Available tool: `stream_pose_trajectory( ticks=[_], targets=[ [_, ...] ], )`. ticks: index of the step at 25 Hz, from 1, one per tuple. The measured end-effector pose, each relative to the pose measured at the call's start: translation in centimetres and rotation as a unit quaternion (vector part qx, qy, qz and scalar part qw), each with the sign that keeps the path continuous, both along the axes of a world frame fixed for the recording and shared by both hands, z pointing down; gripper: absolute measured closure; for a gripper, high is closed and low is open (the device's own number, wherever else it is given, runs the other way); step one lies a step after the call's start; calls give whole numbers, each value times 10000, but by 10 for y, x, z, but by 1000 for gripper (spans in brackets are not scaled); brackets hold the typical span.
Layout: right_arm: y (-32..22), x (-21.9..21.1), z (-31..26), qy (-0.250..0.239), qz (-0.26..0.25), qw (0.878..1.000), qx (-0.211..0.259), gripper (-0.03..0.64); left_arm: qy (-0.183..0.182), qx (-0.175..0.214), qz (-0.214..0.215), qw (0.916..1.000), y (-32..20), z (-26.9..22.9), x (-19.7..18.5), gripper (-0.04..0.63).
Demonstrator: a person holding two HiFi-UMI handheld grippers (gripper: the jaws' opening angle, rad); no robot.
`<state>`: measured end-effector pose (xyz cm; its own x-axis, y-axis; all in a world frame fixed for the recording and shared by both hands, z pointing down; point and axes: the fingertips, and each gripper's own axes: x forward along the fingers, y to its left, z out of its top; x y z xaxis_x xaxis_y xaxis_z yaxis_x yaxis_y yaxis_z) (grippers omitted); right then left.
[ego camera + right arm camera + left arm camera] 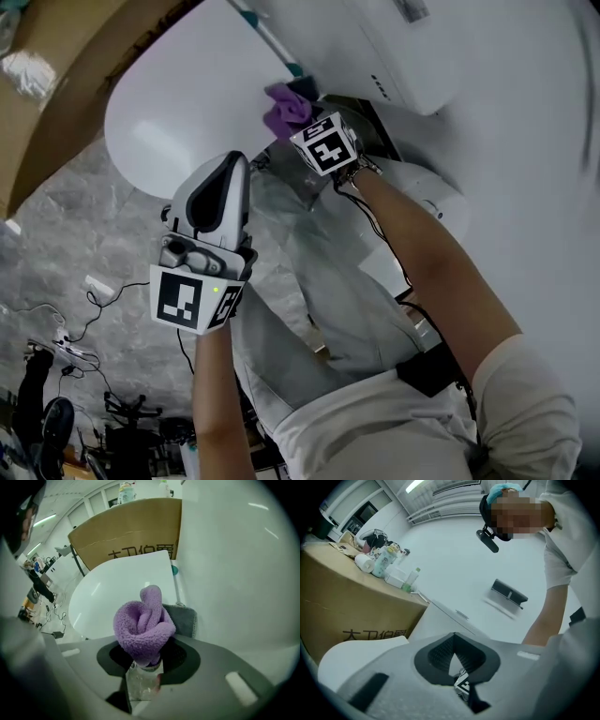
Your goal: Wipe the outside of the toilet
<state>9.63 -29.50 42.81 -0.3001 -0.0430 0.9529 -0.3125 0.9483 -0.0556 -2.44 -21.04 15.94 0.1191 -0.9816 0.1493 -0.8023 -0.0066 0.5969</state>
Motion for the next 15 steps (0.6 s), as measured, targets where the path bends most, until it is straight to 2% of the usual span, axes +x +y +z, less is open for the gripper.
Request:
stream_pose_trajectory(
  ticks=[3, 6, 11, 15],
  targets=[
    [5, 0, 0, -81, -117, 9997, 207, 476, 80, 26, -100, 9999, 2, -1, 3, 591],
    [5, 1, 2, -177, 142, 9980, 592, 474, 149, 55, -134, 9998, 8, 1, 6, 591],
    [11, 4, 4, -320, 1183, 9857, 1155, 476, 83, -25, -17, 10000, 49, 5, -6, 591],
    [34, -2, 7, -167, 2042, 9709, 1240, 479, 15, -216, -230, 9995, 96, 13, -42, 591]
  ],
)
